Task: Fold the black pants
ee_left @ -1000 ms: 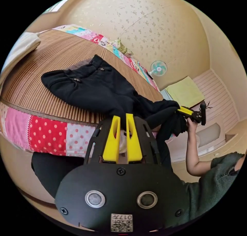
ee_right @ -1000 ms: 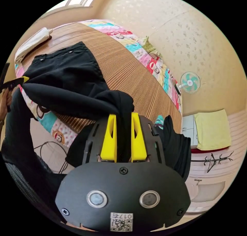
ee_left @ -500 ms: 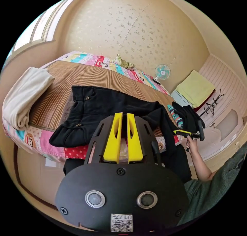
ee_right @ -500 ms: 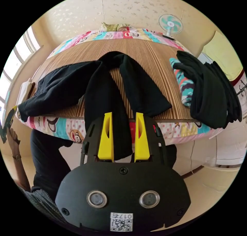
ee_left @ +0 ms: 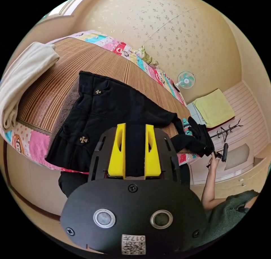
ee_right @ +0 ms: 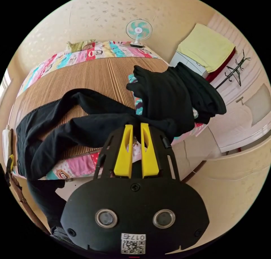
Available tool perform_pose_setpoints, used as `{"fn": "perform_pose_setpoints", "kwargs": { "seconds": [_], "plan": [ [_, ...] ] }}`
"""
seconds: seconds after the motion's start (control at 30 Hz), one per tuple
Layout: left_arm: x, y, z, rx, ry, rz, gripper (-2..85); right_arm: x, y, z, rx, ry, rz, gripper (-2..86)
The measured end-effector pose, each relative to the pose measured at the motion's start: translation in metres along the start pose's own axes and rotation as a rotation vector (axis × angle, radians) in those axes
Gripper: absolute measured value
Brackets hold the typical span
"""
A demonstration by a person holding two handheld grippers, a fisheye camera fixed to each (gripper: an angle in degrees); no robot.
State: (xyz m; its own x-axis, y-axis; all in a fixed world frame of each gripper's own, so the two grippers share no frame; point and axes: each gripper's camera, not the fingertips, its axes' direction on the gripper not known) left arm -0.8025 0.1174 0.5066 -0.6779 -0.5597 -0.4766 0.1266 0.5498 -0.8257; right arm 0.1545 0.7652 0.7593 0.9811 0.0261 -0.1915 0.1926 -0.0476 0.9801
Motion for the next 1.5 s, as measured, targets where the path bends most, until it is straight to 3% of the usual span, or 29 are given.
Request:
{"fn": "perform_pose_setpoints", "kwargs": {
  "seconds": [0.2,0.3,0.4,0.47,0.63,0.8,0.83,0.97,1.03,1.1,1.23,1.37,1.43,1.5],
  "plan": [
    [0.01,-0.049,0.021,-0.036,-0.175,-0.002,12.7,0.027,0.004,-0.034,0.096,-0.08,0.054,6.9],
    [0.016,-0.095,0.049,-0.06,-0.219,0.061,12.9,0.018,-0.004,-0.016,0.047,-0.059,0.071,6.8],
    [0.014,-0.137,0.091,-0.129,-0.185,0.115,8.2,0.014,-0.009,-0.004,0.031,-0.078,0.089,6.2],
    [0.012,-0.154,0.118,-0.204,-0.281,0.162,4.9,0.017,-0.015,0.005,-0.018,-0.122,0.112,5.0],
    [-0.013,-0.202,0.096,-0.224,-0.252,0.141,0.9,0.041,-0.027,0.01,-0.065,-0.156,0.129,3.5],
    [-0.069,-0.24,0.035,-0.16,-0.438,0.072,0.6,0.072,-0.031,0.006,-0.078,-0.292,0.148,3.3],
    [-0.08,-0.244,0.026,-0.151,-0.424,0.035,0.8,0.078,-0.031,0.01,-0.097,-0.368,0.139,3.4],
    [-0.152,-0.253,-0.034,-0.097,-0.081,-0.198,4.1,0.086,-0.026,0.042,-0.217,-0.549,0.18,3.9],
    [-0.142,-0.237,-0.061,-0.032,-0.057,-0.17,6.0,0.092,-0.023,0.044,-0.204,-0.564,0.205,4.5],
    [-0.103,-0.204,-0.094,-0.002,-0.088,-0.008,7.6,0.101,-0.024,0.036,-0.174,-0.585,0.232,5.8],
    [-0.052,-0.127,-0.128,-0.006,-0.04,0.073,8.1,0.107,-0.026,-0.037,0.131,-0.468,0.206,10.4],
    [-0.045,-0.023,-0.149,0.101,0.352,-0.138,8.3,0.109,-0.023,-0.101,0.455,-0.339,0.222,7.9],
    [-0.041,0.01,-0.158,0.136,0.367,-0.207,8.3,0.102,-0.045,-0.094,0.437,-0.424,0.167,5.4],
    [-0.036,0.031,-0.169,0.122,0.282,-0.259,8.3,0.087,-0.087,-0.063,0.279,-0.527,0.097,4.6]
  ]
}}
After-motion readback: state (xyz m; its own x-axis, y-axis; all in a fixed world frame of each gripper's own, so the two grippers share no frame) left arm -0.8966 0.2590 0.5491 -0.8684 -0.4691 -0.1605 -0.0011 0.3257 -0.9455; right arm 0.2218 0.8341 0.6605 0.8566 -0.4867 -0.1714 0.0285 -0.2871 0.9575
